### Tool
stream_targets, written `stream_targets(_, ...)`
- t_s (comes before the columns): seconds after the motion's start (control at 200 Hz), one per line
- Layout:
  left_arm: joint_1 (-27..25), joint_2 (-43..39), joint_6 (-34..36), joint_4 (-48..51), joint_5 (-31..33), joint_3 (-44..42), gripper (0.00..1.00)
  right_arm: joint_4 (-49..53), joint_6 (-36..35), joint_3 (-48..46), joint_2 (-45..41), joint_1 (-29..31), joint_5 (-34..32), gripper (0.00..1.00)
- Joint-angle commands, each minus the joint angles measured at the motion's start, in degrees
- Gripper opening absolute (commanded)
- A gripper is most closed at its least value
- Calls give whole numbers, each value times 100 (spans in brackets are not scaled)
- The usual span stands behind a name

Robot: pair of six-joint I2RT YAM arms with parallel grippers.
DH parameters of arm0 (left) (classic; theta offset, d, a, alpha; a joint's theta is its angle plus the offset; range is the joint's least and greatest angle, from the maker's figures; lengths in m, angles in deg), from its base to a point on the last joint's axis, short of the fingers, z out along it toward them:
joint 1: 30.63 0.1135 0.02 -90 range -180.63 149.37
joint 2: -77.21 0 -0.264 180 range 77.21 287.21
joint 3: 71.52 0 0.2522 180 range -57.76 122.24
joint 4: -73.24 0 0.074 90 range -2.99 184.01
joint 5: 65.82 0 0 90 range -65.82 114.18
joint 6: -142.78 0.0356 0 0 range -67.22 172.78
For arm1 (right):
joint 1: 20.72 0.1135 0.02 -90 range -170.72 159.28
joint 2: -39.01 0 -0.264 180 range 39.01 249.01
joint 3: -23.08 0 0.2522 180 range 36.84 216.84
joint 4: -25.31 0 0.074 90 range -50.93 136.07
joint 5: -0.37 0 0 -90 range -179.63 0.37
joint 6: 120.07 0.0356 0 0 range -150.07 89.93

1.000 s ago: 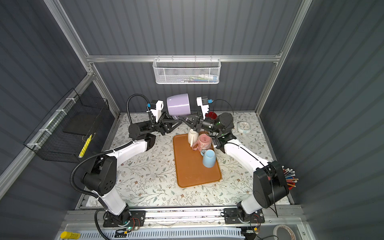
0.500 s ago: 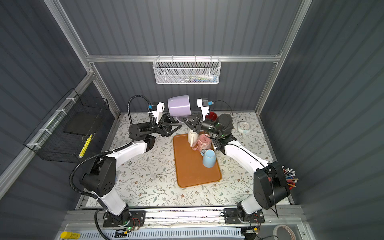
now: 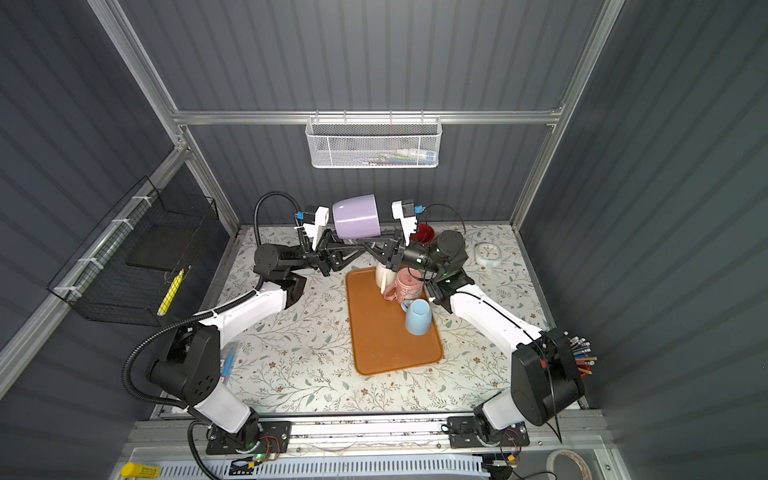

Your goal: Turn the mug right side up

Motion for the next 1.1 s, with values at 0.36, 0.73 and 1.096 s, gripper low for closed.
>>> stream_targets(0.36,46,-220,1277,1801,469,-106,18,-257,-562,-208,-846,87,-143,0)
stream_targets(0.73,46,-382,1631,2284,709,-184,56,-61,-737,-267,-1002,82,-242,0)
stream_targets(1.096,46,-649,2303,3266,1085,-348,67,162,-749,-242,-1029,52,-328,0)
